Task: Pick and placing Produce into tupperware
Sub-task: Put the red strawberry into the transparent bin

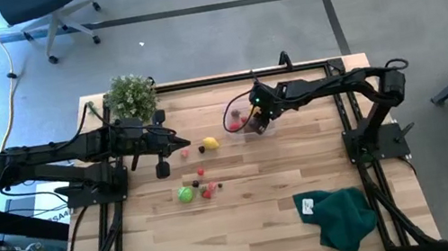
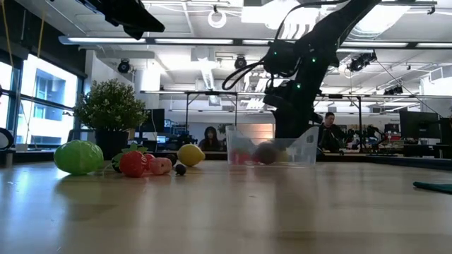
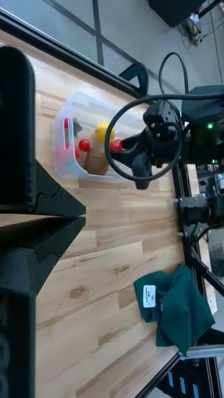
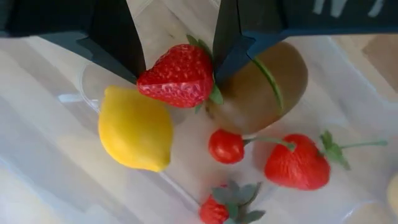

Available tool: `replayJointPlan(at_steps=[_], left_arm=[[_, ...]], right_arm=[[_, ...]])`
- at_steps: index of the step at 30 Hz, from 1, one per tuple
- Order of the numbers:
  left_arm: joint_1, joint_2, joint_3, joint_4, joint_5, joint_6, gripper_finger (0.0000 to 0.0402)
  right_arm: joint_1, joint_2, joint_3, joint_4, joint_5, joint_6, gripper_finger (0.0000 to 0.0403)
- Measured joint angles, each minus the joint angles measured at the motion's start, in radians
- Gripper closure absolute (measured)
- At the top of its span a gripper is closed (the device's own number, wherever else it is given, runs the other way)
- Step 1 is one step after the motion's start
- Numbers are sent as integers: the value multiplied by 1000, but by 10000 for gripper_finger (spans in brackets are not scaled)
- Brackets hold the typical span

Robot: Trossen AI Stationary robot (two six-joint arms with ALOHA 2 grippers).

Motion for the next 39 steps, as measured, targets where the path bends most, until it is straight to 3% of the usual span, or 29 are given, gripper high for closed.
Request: replayJointPlan(at_steps=[13,28,39], left_arm=[[0,0,0,0,0,0,396],[0,0,0,0,0,0,396],[0,0,0,0,0,0,396]], right_arm=[[0,0,0,-108,-11,-359,236],[0,0,0,-102,-13,-405,235],[0,0,0,-96,-4,-408,205]])
